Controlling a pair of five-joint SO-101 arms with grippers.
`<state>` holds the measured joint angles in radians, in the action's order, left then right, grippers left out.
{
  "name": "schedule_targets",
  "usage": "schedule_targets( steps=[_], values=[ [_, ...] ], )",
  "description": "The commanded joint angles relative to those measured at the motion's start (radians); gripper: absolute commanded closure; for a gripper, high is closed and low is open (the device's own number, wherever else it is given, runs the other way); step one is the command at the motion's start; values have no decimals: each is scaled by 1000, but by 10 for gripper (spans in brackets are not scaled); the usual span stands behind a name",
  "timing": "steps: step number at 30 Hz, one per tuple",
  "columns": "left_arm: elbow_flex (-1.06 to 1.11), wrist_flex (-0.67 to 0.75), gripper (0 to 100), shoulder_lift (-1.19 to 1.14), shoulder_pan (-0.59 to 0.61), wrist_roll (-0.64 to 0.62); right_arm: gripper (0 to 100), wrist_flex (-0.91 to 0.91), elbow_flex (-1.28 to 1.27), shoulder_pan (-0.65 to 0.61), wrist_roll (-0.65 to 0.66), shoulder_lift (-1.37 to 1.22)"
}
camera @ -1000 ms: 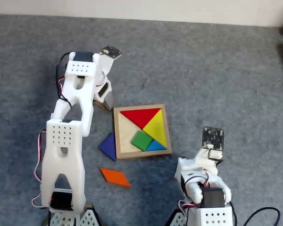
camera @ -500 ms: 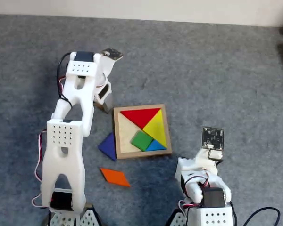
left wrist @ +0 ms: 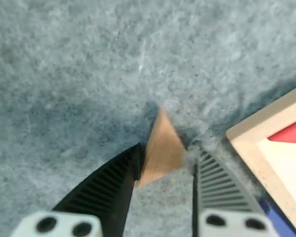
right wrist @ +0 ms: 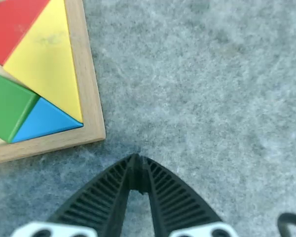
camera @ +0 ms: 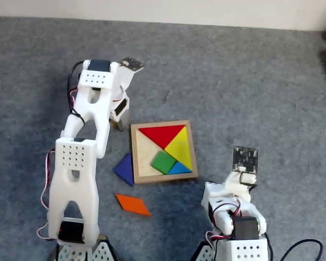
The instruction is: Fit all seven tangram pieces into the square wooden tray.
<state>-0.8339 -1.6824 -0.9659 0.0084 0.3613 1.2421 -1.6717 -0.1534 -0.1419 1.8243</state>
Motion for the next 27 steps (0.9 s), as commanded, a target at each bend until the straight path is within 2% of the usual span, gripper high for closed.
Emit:
schedule_targets(
  steps=[1, 12, 22, 27],
  values=[
    [-25, -15, 873, 77, -31, 2, 993, 8, -116, 15, -6, 13],
    [48, -69, 881, 245, -44, -28, 993, 8, -116, 15, -6, 13],
    [377, -61, 881, 599, -173, -55, 993, 8, -116, 15, -6, 13],
    [582, 2, 880, 776, -223, -63, 993, 8, -116, 15, -6, 13]
  ],
)
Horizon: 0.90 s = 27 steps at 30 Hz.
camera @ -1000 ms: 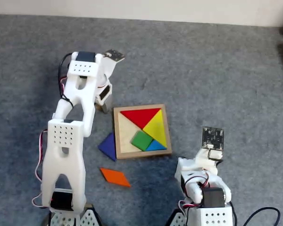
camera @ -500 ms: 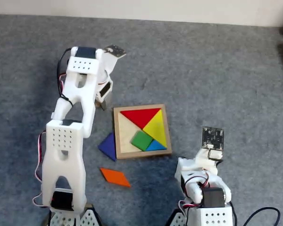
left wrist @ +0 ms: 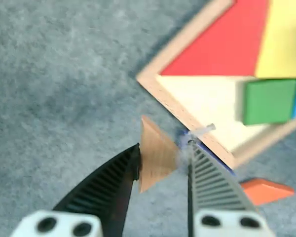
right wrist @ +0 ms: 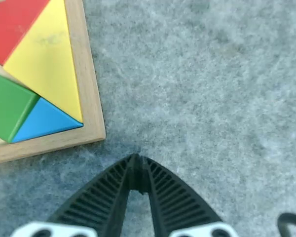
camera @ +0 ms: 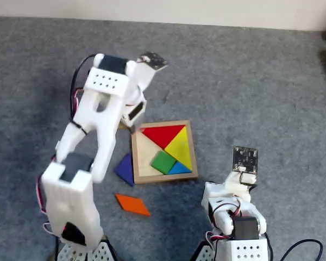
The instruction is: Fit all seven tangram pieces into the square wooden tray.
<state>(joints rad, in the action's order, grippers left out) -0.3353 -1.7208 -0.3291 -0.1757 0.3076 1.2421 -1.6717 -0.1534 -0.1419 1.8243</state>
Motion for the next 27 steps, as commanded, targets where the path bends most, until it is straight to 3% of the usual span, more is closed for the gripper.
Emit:
schedule_targets(
  steps=[1, 10, 19, 27],
  values=[
    [131, 60, 880, 173, -48, -9, 993, 8, -116, 15, -6, 13],
    [453, 241, 877, 389, -65, -74, 993, 8, -116, 15, -6, 13],
    [576, 384, 877, 400, -133, -206, 993, 8, -116, 15, -6, 13],
    [690, 505, 877, 398, -214, -209, 993, 8, -116, 15, -6, 13]
  ],
)
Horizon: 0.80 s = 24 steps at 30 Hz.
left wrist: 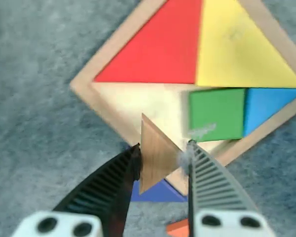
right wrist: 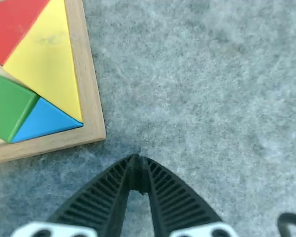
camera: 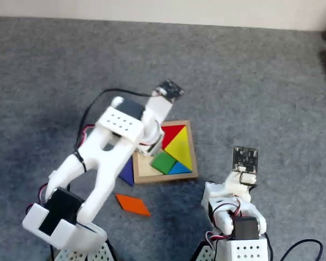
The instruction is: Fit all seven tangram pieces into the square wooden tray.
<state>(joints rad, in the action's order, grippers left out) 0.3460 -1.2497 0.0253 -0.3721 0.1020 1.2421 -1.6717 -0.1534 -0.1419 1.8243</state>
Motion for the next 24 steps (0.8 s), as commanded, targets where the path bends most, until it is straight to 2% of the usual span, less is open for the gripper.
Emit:
schedule_targets(
  steps=[1, 6, 12, 21, 24],
  values=[
    [18, 40, 877, 44, -18, 0, 993, 8, -116, 15, -6, 13],
    [47, 52, 876, 44, -13, 127, 993, 8, -116, 15, -6, 13],
    [42, 54, 814, 42, -12, 169, 993, 8, -116, 15, -6, 13],
    [-39, 81, 812, -102, -4, -63, 993, 8, -116, 15, -6, 13],
    [-88, 78, 811, -139, 35, -97, 993, 8, -116, 15, -6, 13]
  ],
)
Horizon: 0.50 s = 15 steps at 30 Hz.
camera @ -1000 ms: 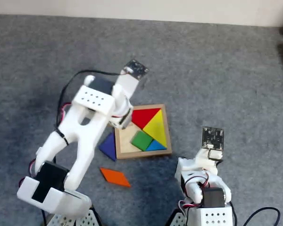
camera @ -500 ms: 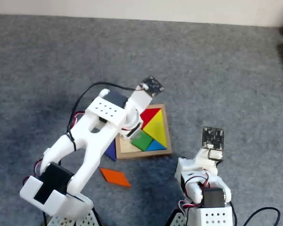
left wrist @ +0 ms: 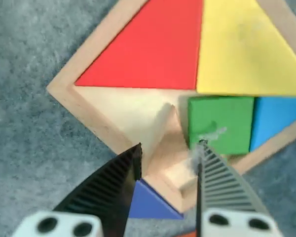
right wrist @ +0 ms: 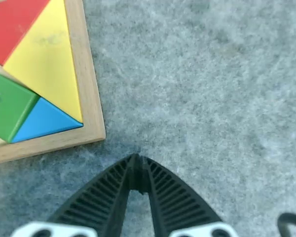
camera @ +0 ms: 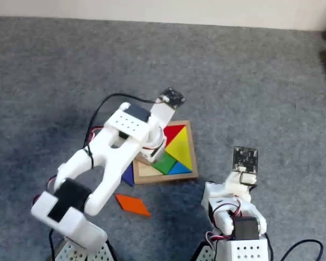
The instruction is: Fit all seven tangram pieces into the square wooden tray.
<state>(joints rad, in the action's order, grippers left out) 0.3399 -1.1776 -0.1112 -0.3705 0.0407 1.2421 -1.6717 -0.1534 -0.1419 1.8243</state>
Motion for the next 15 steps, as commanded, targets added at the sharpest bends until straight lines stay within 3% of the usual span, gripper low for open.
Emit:
schedule_targets(
  steps=[1, 3, 8, 15],
  values=[
    [-93, -5, 811, -2, 45, -34, 993, 8, -116, 15, -6, 13],
    [-119, -55, 807, -2, 59, -23, 993, 8, -116, 15, -6, 13],
    [-162, -167, 806, -2, 53, 150, 993, 8, -116, 15, -6, 13],
    [-183, -196, 806, -15, 53, 368, 993, 8, -116, 15, -6, 13]
  ],
)
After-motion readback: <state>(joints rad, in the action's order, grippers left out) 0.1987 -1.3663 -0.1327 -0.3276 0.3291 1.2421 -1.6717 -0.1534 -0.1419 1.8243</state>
